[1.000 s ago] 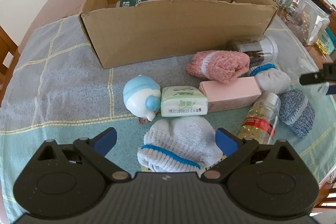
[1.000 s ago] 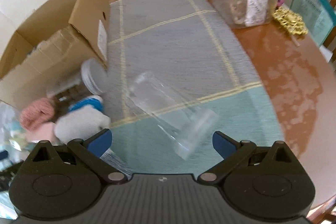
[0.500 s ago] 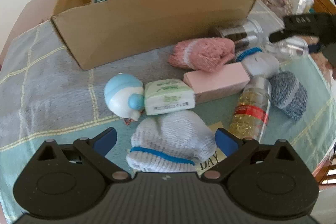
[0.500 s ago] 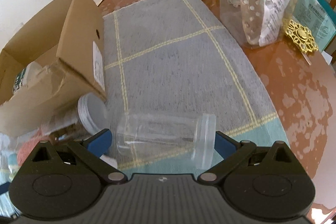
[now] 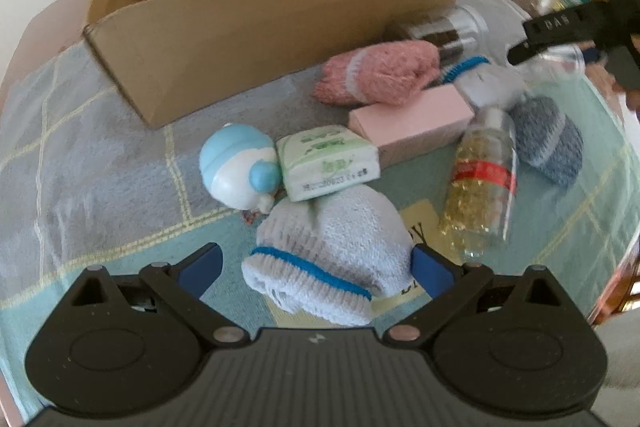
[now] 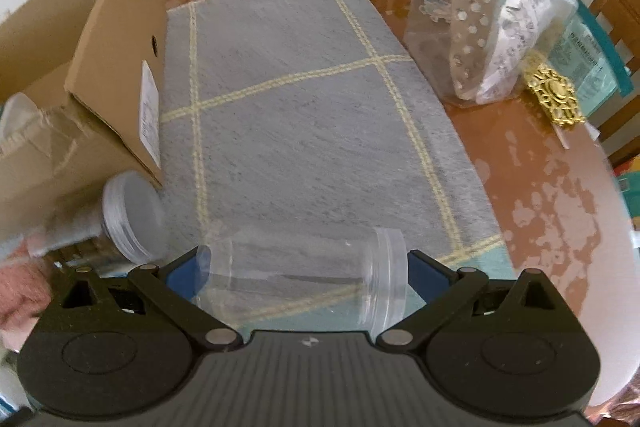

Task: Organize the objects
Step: 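Grasp empty clear plastic jar with right gripper while left gripper hovers over white sock, then close left gripper on white blue-striped sock while right gripper lifts the clear jar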

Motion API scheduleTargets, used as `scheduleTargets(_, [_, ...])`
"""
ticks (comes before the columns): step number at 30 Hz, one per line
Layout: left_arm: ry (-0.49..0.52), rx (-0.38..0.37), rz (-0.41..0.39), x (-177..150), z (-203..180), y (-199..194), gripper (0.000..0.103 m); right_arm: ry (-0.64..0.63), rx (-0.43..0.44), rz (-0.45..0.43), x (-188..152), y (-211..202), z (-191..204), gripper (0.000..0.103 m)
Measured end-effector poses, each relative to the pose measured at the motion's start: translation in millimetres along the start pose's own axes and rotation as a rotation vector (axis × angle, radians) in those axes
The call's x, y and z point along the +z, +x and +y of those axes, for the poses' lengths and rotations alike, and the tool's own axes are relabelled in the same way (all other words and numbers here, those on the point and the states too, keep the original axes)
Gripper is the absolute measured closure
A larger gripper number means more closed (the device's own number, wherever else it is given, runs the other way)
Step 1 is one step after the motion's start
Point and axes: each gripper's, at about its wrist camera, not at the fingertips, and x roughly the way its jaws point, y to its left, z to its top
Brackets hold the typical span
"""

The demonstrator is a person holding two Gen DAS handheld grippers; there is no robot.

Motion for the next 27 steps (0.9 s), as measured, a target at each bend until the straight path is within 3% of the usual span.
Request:
scheduleTargets(4, [0.036,0.006,0.002,4.6,-7.2,4.2,0.004,-0.016,-0.001,0.007,-4.6,-0.8,-3.5,0.000])
scheduleTargets(11, [-0.010,0.031,0.024,0.9,-15.9,9.6,0.006,-0.033,-0.022,-0.003,-6.9,0.8,1.2,0.000])
scheduleTargets(17, [-0.017,0.079,0.026,-2.3,-19.1,11.4,0.012,-0.039,-0.033,-0.013,-9.1,1.3,4.0,0.007])
scheduleTargets(27, [-0.063,0.023,0.023,-2.4,-6.9,0.6,0.026,-0.160,0.028,-0.050,-15.5,-10.6,4.3,0.008])
